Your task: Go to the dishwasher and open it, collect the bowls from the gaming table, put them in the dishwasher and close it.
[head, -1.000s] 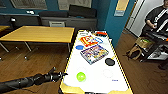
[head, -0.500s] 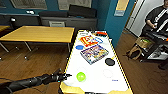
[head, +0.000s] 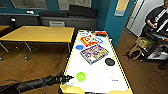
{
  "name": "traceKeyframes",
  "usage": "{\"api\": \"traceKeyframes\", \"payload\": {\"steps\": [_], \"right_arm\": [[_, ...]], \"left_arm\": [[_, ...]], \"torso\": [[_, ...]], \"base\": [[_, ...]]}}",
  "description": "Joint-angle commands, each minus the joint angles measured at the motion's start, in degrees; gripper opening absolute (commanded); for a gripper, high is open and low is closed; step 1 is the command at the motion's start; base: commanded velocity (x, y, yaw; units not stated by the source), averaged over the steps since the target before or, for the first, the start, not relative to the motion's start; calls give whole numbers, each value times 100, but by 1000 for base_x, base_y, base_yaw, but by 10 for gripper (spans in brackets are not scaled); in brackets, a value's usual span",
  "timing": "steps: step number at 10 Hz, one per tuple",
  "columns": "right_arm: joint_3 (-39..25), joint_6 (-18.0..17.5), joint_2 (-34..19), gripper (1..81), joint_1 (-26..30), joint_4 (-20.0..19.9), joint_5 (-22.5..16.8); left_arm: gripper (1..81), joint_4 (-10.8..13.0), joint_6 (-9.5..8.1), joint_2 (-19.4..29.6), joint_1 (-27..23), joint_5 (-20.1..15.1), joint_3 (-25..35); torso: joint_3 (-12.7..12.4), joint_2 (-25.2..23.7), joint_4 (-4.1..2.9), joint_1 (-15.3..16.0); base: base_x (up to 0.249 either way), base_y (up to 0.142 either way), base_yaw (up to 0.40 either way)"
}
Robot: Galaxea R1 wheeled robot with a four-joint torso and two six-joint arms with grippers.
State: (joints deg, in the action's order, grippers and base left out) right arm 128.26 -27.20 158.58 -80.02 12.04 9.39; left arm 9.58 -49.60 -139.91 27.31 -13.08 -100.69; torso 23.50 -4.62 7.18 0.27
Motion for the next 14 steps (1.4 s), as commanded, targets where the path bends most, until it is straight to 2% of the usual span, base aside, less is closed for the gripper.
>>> {"api": "traceKeyframes", "payload": {"steps": [1,2,4,5,9,14], "right_arm": [[-39,4,-87,10,130,96,-271],[-30,4,-78,10,131,96,-271],[5,4,-51,10,130,105,-271],[22,4,-43,10,130,105,-271],[84,4,19,10,130,105,-271],[93,4,28,10,122,105,-271]], "left_arm": [[811,0,-23,-125,-678,-116,-56],[811,-27,-93,-204,-687,-142,-144],[811,-18,-419,-363,-687,-160,-346],[811,-18,-471,-441,-704,-186,-459],[811,0,-638,-670,-1056,-520,-583],[811,70,-638,-1188,-1082,-678,-1163]], "torso": [[0,0,0,0],[0,0,0,0],[0,0,0,2],[0,0,0,2],[0,0,0,0],[0,2,0,2]], "base": [[0,0,0],[0,0,0],[0,0,0],[0,0,0],[0,0,0],[0,0,0]]}}
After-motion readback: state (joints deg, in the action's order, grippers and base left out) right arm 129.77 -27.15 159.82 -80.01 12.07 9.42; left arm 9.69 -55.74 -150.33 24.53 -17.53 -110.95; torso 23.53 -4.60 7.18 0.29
